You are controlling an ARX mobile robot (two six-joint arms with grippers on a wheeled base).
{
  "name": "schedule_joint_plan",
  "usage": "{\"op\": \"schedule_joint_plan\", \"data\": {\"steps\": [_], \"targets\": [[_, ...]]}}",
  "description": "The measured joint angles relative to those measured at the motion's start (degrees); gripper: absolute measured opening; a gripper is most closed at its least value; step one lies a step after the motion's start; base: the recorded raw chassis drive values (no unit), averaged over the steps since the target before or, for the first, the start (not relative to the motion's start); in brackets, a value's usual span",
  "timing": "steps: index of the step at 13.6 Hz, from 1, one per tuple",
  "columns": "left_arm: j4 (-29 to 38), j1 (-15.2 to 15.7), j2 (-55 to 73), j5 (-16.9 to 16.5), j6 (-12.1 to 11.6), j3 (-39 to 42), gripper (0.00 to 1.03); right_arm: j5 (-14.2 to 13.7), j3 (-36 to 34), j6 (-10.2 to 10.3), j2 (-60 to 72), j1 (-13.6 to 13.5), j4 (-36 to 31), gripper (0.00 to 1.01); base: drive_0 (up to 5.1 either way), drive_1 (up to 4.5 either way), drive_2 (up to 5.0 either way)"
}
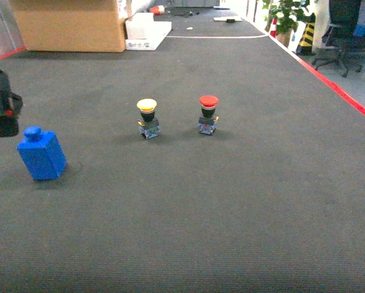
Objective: Pick blue part to blue bin on bottom shelf
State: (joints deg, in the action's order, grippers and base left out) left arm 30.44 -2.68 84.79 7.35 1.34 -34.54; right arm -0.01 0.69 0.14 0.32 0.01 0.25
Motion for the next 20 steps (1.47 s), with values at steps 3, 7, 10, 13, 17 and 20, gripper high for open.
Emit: {"op": "schedule_joint_plan", "data": {"steps": [3, 7, 10, 13, 17, 20], "targets": [[2.7, 0.8, 10.4, 0.6, -1.7, -6.5, 0.98, 0.0, 0.0, 0.0, 0.0, 0.0, 0.0, 0.98, 0.0, 0.00, 0.0], [3.3, 1.7, 20.7, 1.2, -3.2, -12.0, 0.98, 0.0, 0.0, 0.0, 0.0, 0.0, 0.0, 0.98, 0.0, 0.00, 0.0], [3.0, 2.1, 26.4, 1.4, -3.1, -16.7, 0.98, 0.0, 0.0, 0.0, 0.0, 0.0, 0.0, 0.98, 0.0, 0.00, 0.0], [1.8, 2.2, 31.7, 1.7, -3.1, -19.4, 0.98, 0.0, 0.0, 0.0, 0.0, 0.0, 0.0, 0.98, 0.0, 0.00, 0.0], [-0.5, 3.0, 32.9, 0.9, -1.7, -21.9, 0.87, 0.0, 0.0, 0.0, 0.0, 0.0, 0.0, 0.98, 0.0, 0.00, 0.0], [-2.8, 3.3, 32.0, -0.3, -0.2, -21.2, 0.44, 0.0, 0.0, 0.0, 0.0, 0.0, 0.0, 0.98, 0.0, 0.00, 0.0]]}}
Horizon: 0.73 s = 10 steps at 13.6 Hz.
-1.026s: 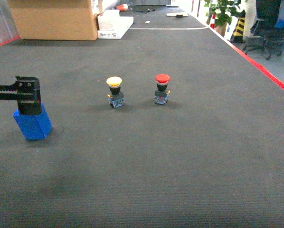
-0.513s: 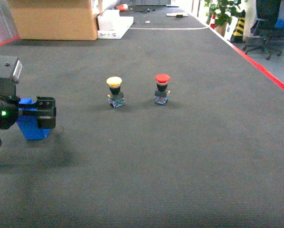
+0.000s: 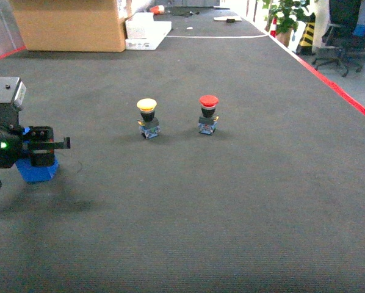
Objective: Pick blue part to blue bin on bottom shelf
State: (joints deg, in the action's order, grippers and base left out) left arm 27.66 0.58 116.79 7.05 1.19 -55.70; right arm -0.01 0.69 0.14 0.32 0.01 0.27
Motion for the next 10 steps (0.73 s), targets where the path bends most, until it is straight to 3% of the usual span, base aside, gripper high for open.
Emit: {"op": "schedule_joint_plan", "data": {"steps": [3, 4, 5, 7, 10], "targets": [[1.5, 0.1, -7.3, 1.0, 1.5, 6.0, 0.44, 0.0, 0.0, 0.0, 0.0, 0.0, 0.0, 0.98, 0.0, 0.00, 0.0], [7.5, -0.8, -14.1, 3.1, 1.0, 12.2, 0.44, 0.0, 0.0, 0.0, 0.0, 0.0, 0.0, 0.98, 0.0, 0.00, 0.0], [9.5, -1.5, -20.9, 3.2, 0.1, 16.8, 0.44, 0.0, 0.0, 0.0, 0.0, 0.0, 0.0, 0.98, 0.0, 0.00, 0.0], [-0.2, -5.6, -45.4, 3.0, -0.1, 27.8, 0.44, 0.0, 0.0, 0.0, 0.0, 0.0, 0.0, 0.98, 0.0, 0.00, 0.0], [-5.8, -8.4, -56.5, 5.8, -0.2, 31.3, 0.44, 0.0, 0.0, 0.0, 0.0, 0.0, 0.0, 0.98, 0.0, 0.00, 0.0]]}}
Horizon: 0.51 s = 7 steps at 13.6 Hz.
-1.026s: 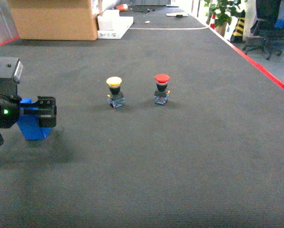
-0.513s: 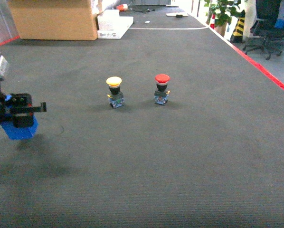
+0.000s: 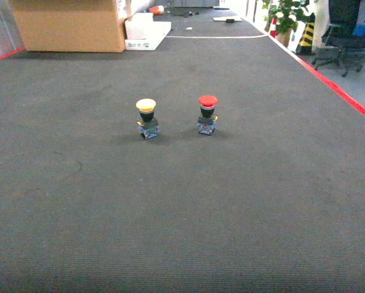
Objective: Pick blue part to blue bin on bottom shelf
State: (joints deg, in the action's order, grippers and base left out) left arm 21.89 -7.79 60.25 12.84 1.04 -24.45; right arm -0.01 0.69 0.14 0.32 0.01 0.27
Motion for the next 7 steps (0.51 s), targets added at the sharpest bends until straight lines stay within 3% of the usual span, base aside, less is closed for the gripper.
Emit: {"op": "schedule_joint_plan", "data": {"steps": [2, 5, 7], "targets": [[-3.7, -2.3, -6.7, 2.4, 0.0, 1.3, 0.44, 0.0, 0.0, 0.0, 0.0, 0.0, 0.0, 0.98, 0.0, 0.00, 0.0], [-22.1, -21.5, -39.3, 19.6, -0.4, 2.1, 0.44, 0.0, 0.0, 0.0, 0.0, 0.0, 0.0, 0.98, 0.0, 0.00, 0.0], [-25.3, -21.5, -41.4, 24.0, 2.0, 1.3, 0.44, 0.0, 0.0, 0.0, 0.0, 0.0, 0.0, 0.98, 0.0, 0.00, 0.0]]}}
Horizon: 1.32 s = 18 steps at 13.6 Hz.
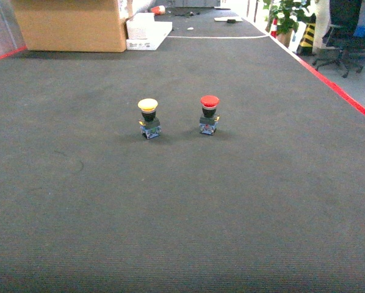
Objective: Pick blue part to blue bin on bottom shelf
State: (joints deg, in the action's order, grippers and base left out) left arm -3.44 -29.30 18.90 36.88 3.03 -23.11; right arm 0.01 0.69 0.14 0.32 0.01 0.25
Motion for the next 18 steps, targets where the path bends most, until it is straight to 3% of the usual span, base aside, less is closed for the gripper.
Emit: {"op": "schedule_joint_plan", "data": {"steps": [5, 9, 18], "targets": [[0.0, -0.5, 0.5, -0.5, 1.5, 0.2, 0.44, 0.0, 0.0, 0.0, 0.0, 0.0, 0.0, 0.98, 0.0, 0.00, 0.0], [0.0, -0.5, 0.7, -0.6, 1.5, 0.2, 0.44, 0.0, 0.0, 0.0, 0.0, 0.0, 0.3, 0.98, 0.1, -3.97, 4.2], [0.0, -0.4, 0.5, -0.4, 1.5, 0.2, 0.44, 0.0, 0.0, 0.0, 0.0, 0.0, 0.0, 0.98, -1.7, -1.69, -1.7]]}}
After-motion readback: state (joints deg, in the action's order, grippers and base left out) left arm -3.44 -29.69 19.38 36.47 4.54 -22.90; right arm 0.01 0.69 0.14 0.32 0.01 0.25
